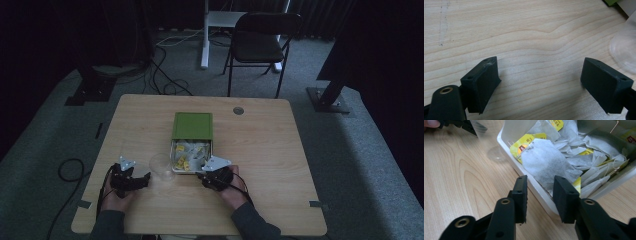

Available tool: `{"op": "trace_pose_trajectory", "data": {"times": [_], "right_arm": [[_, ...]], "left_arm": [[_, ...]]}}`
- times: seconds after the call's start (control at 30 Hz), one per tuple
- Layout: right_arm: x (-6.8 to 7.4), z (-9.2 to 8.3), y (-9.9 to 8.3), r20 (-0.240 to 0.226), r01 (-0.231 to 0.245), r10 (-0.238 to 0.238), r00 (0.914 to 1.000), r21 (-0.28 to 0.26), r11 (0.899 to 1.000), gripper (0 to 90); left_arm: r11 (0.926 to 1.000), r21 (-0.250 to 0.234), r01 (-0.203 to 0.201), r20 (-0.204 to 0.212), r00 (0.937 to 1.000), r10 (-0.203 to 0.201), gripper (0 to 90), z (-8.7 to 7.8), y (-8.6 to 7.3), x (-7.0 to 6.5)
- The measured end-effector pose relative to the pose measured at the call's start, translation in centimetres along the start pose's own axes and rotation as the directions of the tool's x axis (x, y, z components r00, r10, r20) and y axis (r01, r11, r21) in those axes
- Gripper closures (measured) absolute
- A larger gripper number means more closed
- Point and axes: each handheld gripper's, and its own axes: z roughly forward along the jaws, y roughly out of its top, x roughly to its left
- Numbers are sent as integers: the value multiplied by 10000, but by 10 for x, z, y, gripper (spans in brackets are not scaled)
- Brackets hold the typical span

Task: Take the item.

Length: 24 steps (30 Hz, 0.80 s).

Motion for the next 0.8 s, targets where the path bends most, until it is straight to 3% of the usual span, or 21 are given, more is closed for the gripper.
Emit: {"op": "trace_pose_trajectory", "data": {"times": [0.23,0.37,0.47,0.57,0.6,0.63,0.77,0.8], "right_arm": [[2,-2,1,136,-16,17,9999,-66,10000,544],[3,-3,1,120,85,-84,9999,-86,9999,540],[2,-4,1,129,53,-52,9999,-80,10000,527],[1,-4,1,125,54,-53,9999,-96,9999,525],[1,-4,1,125,54,-53,9999,-96,9999,525],[1,-4,0,126,70,-69,9999,-75,9999,524],[1,-4,0,120,80,-79,9999,-91,9999,523],[1,-5,0,119,54,-53,9999,-88,9999,521]], "left_arm": [[9999,130,29,9,10000,-30,211,-2,2,-2],[9999,155,39,21,10000,-39,216,-2,2,-3],[9993,383,-48,337,9994,35,231,-8,0,-11],[9993,355,-141,459,9989,125,230,-10,0,-13],[9995,255,-198,616,9979,181,230,-14,0,-20],[9994,270,-199,973,9951,172,193,-15,0,-26],[9978,432,-509,1289,9906,449,155,-14,0,-36],[9981,310,-538,1591,9861,482,153,-14,0,-39]]}}
